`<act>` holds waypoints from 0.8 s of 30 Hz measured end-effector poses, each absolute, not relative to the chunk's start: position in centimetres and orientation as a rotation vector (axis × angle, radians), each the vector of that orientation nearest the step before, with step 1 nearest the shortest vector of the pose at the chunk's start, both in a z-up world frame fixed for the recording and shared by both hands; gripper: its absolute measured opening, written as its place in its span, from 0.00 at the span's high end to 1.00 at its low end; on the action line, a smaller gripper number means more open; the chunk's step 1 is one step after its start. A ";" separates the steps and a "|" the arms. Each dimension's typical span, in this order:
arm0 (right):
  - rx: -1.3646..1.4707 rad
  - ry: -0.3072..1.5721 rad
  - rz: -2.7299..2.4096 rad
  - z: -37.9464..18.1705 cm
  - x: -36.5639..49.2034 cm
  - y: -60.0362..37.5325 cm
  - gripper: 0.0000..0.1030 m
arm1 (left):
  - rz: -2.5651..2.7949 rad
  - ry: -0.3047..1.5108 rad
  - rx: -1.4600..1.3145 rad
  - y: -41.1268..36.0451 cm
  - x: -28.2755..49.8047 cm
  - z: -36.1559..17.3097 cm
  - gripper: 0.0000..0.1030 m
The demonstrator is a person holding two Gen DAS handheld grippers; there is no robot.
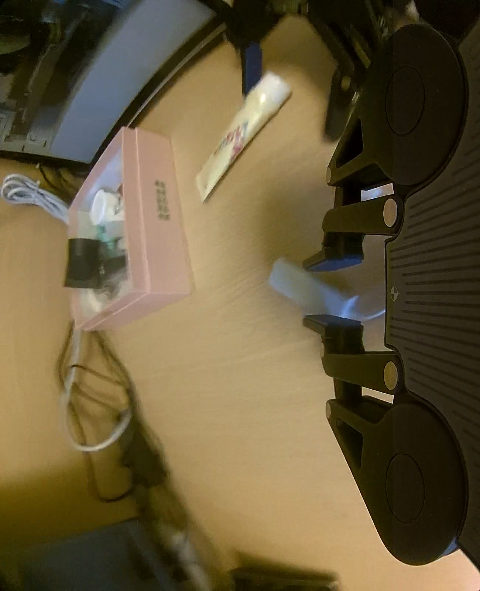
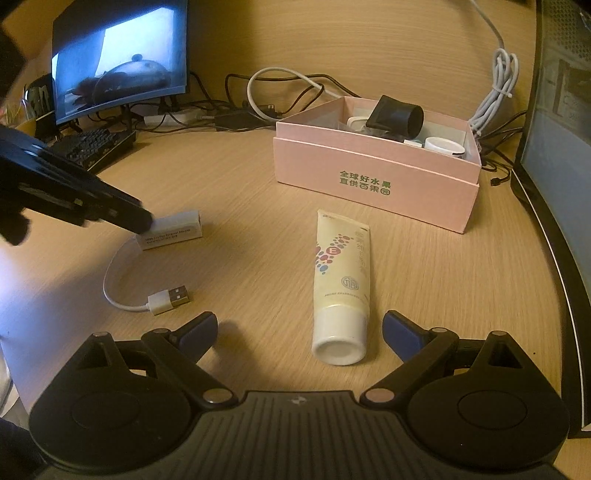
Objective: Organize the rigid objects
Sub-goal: 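Grasp the white USB adapter with the left tool while the right tool grasps the toothpaste tube, then lift the USB adapter and toothpaste tube above the table with both tools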
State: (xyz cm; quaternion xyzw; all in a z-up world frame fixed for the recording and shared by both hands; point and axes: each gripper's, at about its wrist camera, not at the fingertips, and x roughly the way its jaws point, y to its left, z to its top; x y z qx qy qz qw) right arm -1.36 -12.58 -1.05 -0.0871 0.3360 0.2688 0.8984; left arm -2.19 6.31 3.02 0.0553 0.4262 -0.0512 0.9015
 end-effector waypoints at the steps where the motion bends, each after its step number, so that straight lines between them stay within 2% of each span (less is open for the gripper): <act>1: -0.182 0.696 0.556 -1.0 -1.4 -12.6 0.06 | -0.098 0.892 0.111 6.3 -1.9 2.8 0.69; 9: -0.189 0.697 0.554 -1.1 -1.4 -12.5 0.06 | -0.086 0.911 0.048 5.7 -0.5 1.6 0.69; 13: -0.205 0.722 0.585 -1.0 -1.0 -12.3 0.00 | -0.048 0.901 0.023 5.3 -0.5 1.5 0.68; 20: -0.232 0.743 0.606 -0.9 -0.7 -12.3 0.00 | -0.018 0.865 0.019 4.9 -1.5 1.4 0.69; 22: -0.214 0.758 0.588 -0.3 -0.4 -12.5 0.07 | -0.013 0.860 0.012 4.9 -1.6 1.4 0.68; 23: -0.183 0.764 0.576 0.0 -0.1 -12.8 0.15 | -0.010 0.855 0.007 5.0 -1.7 1.4 0.68; 24: -0.156 0.763 0.566 0.2 0.2 -13.1 0.17 | -0.007 0.851 0.007 5.0 -1.8 1.4 0.68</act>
